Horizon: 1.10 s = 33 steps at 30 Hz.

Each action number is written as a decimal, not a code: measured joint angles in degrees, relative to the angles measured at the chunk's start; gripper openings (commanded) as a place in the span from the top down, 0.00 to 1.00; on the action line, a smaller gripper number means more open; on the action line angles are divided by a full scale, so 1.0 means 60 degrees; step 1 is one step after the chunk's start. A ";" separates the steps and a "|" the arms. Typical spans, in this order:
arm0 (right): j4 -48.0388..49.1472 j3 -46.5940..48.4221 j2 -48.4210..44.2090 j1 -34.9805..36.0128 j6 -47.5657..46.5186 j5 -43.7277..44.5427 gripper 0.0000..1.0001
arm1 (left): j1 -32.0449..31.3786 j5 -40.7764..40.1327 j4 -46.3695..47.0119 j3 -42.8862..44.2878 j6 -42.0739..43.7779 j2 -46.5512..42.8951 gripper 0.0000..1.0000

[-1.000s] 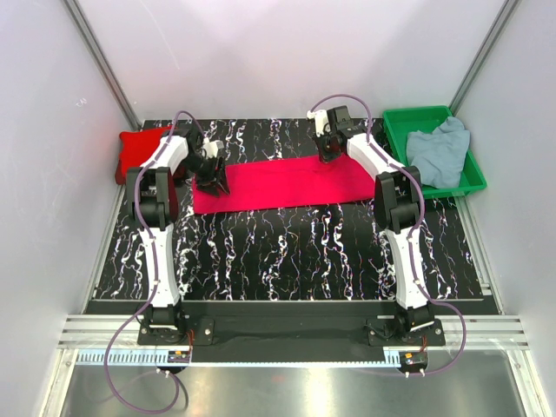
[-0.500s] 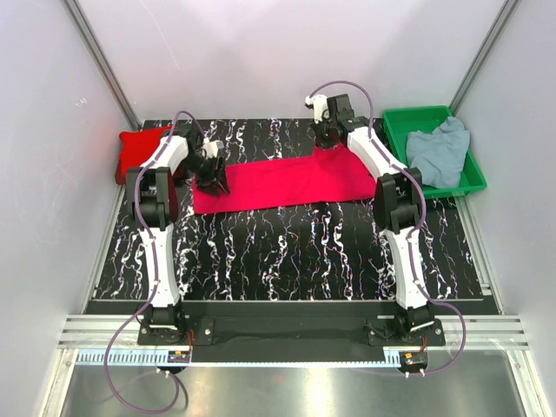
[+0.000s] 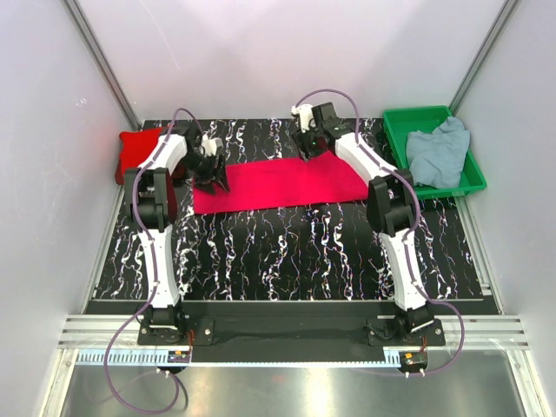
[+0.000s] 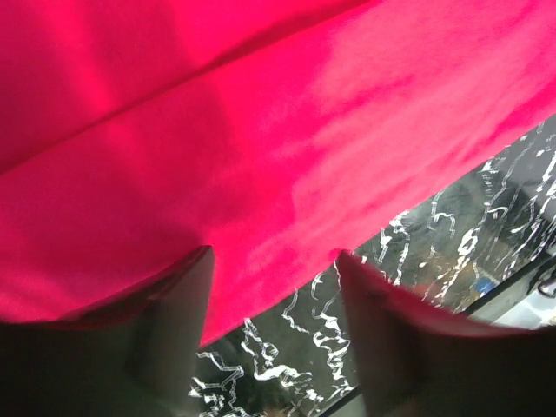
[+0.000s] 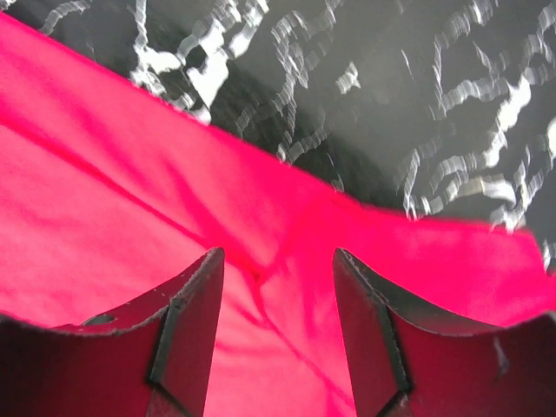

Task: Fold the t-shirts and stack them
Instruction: Fold the tshirt

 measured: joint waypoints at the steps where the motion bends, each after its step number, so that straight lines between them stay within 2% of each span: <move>1: -0.0011 -0.0240 -0.0175 -0.0073 0.0131 0.0036 0.40 | 0.0000 -0.0055 -0.0004 0.0004 -0.0015 -0.0127 0.25; 6: -0.0051 -0.1144 -0.1213 -0.0896 0.1246 -0.0058 0.40 | 0.0004 -0.0317 0.0040 0.0503 0.0000 -0.0863 0.22; 12: -0.0044 -0.1603 -0.1996 -0.1971 0.2645 -0.0517 0.42 | 0.0015 -0.1038 0.0306 0.1282 -0.0018 -0.0911 0.20; 26: -0.0153 -0.3235 -0.1035 -0.2637 0.5584 -0.2710 0.42 | 0.0018 -0.1938 0.0372 0.1344 0.0062 0.0521 0.21; 33: -0.0208 -0.2688 -0.0477 -0.2936 0.6207 -0.3064 0.41 | 0.0018 -0.2233 0.0579 0.0885 0.0033 0.0372 0.23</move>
